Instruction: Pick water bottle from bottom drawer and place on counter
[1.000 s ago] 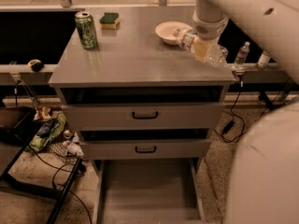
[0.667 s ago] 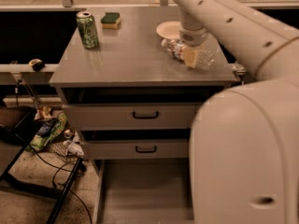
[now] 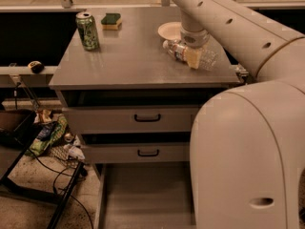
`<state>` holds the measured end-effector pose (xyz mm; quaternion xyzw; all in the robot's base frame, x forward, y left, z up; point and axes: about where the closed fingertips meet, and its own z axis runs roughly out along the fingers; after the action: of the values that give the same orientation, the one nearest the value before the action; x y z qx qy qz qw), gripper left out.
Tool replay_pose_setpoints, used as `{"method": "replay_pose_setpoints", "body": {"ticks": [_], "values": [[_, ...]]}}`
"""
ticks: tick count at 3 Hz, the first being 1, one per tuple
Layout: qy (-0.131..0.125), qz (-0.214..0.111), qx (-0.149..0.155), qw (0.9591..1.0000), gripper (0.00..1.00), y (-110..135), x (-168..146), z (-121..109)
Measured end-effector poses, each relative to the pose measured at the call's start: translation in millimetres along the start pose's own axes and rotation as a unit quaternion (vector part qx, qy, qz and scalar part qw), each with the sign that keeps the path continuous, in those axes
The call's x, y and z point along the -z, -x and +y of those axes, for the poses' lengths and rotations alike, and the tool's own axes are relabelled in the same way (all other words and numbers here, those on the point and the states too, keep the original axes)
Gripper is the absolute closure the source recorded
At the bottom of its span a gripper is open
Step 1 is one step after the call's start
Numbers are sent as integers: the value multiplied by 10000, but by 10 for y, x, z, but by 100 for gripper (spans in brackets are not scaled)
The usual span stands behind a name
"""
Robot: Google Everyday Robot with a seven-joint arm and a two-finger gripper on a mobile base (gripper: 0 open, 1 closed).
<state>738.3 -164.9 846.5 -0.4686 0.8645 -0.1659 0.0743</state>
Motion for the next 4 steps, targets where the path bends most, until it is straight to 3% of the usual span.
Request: {"method": "replay_pose_setpoints", "body": {"ticks": [3,4], "values": [[0,0,0,10000,4,0,0,0],[0,0,0,10000,0,0,-1,0]]}}
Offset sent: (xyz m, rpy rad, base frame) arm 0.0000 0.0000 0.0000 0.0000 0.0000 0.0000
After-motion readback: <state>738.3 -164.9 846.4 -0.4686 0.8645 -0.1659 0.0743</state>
